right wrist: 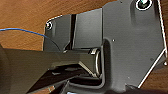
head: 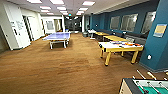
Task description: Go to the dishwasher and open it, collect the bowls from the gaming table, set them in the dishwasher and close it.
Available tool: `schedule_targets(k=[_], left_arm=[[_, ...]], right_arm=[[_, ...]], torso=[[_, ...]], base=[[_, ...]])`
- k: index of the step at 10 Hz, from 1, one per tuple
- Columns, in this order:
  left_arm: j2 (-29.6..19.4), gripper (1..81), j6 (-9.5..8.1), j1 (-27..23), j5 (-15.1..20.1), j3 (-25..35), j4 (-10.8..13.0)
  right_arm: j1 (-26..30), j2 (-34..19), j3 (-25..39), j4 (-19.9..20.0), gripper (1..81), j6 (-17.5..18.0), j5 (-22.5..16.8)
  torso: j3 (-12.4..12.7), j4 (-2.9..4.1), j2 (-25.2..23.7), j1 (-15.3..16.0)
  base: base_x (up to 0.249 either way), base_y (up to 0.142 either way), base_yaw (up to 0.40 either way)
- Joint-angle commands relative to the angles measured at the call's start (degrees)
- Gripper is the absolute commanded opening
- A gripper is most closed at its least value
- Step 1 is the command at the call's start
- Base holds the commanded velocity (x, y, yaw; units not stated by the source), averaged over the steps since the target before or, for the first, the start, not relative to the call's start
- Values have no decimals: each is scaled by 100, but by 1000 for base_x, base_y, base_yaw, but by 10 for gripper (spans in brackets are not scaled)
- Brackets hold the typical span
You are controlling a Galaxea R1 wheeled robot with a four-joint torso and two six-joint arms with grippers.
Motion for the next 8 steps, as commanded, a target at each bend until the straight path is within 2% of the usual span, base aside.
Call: schedule_targets(k=[1, 8], left_arm=[[-57, 811, -2, -209, 266, 23, -6], [-57, 811, 7, -209, 266, 23, -6]], right_arm=[[252, -57, 58, -64, 811, -22, -316], [243, -48, 23, -20, 811, -13, -316]], torso=[[0, 0, 0, 0], [-2, 0, 0, 0]], base=[[196, 0, 0], [196, 0, 0]])
